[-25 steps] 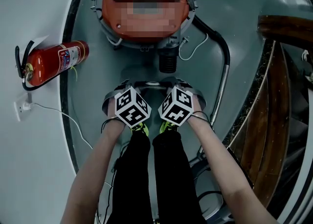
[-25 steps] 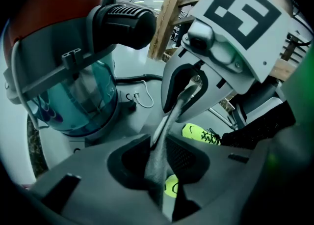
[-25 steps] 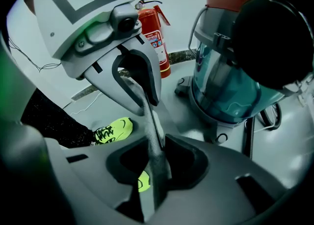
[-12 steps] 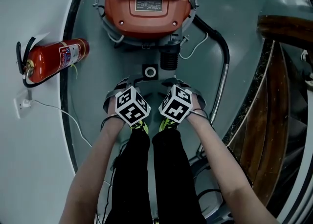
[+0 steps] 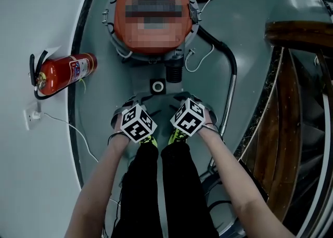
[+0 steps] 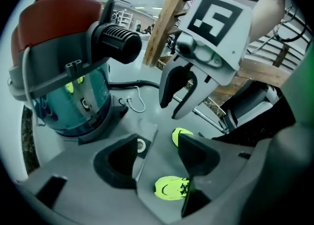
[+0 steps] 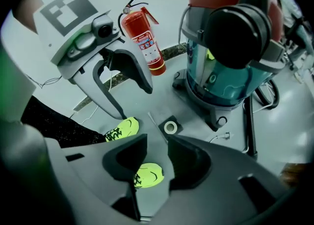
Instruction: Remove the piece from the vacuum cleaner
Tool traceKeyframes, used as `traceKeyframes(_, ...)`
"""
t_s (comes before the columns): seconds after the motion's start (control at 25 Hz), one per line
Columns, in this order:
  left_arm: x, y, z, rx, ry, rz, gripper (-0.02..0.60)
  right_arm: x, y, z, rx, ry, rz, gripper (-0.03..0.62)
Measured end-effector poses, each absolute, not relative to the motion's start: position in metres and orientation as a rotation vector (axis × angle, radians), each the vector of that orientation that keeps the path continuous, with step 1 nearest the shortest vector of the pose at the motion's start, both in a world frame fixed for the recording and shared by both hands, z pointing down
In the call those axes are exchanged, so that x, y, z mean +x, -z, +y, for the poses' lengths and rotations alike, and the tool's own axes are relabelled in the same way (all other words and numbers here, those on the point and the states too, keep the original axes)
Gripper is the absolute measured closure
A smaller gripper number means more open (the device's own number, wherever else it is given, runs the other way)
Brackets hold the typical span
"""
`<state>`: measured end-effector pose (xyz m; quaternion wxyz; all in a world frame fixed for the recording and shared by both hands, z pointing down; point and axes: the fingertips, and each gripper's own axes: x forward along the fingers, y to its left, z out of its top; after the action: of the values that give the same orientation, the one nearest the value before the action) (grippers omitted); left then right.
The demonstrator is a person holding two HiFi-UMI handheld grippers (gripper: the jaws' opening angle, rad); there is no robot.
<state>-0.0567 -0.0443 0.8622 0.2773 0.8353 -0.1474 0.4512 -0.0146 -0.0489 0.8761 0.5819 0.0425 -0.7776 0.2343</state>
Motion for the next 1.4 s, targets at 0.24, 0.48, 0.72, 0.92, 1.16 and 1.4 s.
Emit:
traceKeyframes(0.24,-0.048,-0.84,-0.043,2.275,-1.218,-0.326,0.472,-0.015,-0.855,-0.058,0.181,-0.611,-1.841,0.463)
traceKeyframes(0.48,-0.049,-0.819,-0.033,2.237,-1.197,-0.233,0.571,-0.017,-0.827,-0.058,0.252,-0.711,-1.9,0.55)
traceKeyframes(0.72,-0.062,-0.79,-0.024,2.204,-1.202,-0.234,0.572,-0.019,-0.789,-0.044,0.276,-0.819,-1.918,0.572)
traceKeyframes(0.92,-0.063,-0.758,-0.02,2.186,-1.162,-0.27,0.572,-0.027,-0.752,-0.04,0.3,-0.861,-1.944,0.579)
traceKeyframes(1.16,-0.063,-0.718,-0.019,2.177,-1.148,-0.305,0.572,-0.03,-0.71,-0.039,0.334,-0.889,-1.952,0.579)
traceKeyframes(1.4,-0.07,-0.676,-0.023,2.182,-1.158,-0.343,0.572,-0.027,-0.67,-0.037,0.365,-0.902,-1.968,0.579)
